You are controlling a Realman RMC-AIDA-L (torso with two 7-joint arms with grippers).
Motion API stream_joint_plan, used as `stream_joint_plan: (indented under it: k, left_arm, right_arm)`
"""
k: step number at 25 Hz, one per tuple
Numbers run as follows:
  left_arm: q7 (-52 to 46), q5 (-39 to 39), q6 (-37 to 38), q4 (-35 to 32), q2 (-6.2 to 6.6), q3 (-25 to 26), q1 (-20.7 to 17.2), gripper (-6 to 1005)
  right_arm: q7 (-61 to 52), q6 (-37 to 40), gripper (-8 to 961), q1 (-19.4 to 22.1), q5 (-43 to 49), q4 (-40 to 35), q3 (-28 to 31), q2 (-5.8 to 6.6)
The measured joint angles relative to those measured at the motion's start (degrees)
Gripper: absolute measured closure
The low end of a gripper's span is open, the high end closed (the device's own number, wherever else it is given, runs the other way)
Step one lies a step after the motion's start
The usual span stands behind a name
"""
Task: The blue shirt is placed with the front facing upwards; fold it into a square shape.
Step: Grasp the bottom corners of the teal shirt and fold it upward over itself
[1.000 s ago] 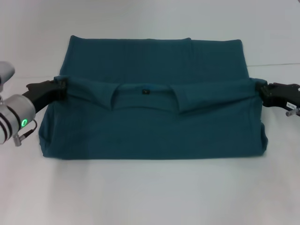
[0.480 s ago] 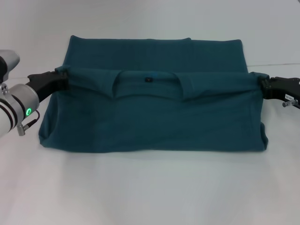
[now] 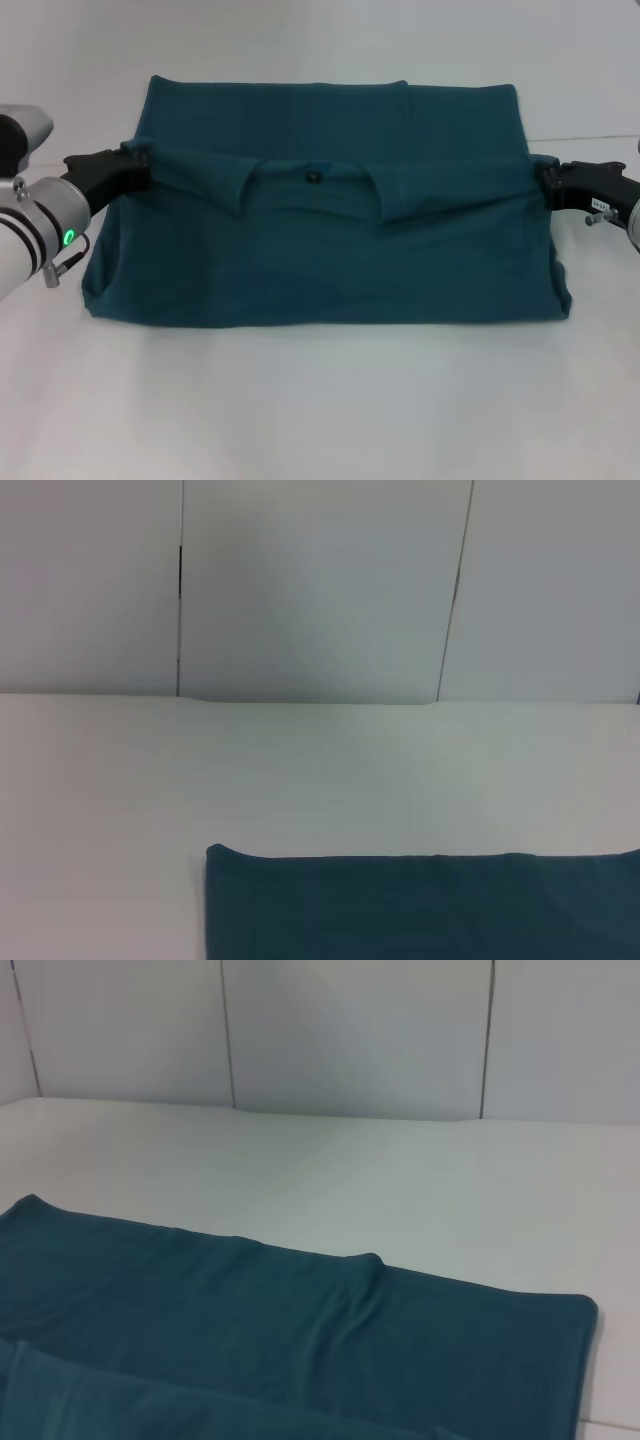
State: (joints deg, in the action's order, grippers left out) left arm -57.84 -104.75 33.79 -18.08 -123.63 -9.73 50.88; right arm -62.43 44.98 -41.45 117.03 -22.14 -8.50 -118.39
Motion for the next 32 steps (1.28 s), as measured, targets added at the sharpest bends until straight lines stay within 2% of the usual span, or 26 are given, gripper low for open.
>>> stream_joint_plan:
  k: [11, 20, 25, 28, 32]
  left_arm:
    - [0.8, 0.5, -0.5, 0.4, -0.03, 0.3, 0.0, 939]
    - [1.0, 1.0, -1.3, 1.3, -0.18, -0.1, 0.0, 937]
    - [1.0, 1.2, -1.4, 1.4, -0.21, 0.2, -0.1, 916]
    - [1.0, 2.2, -2.7, 1.4, -0.21, 0.3, -0.3, 885]
    - [1.0, 3.1, -3.7, 1.4, -0.21, 0.1, -0.3, 767]
  right_arm:
    - [-0.1, -2.4, 920, -0.8, 0.0, 0.0, -0.4, -0.33]
    - [-0.8, -3.8, 821, -1.0, 0.0, 0.0, -2.4, -0.47]
    - [-1.2, -5.1, 752, -1.3, 0.0, 0.1, -3.2, -0.61]
    - [-1.3, -5.2, 641, -1.3, 0.0, 0.1, -3.9, -0.65]
    - [-1.3, -5.9, 486, -1.4, 0.0, 0.2, -4.2, -0.81]
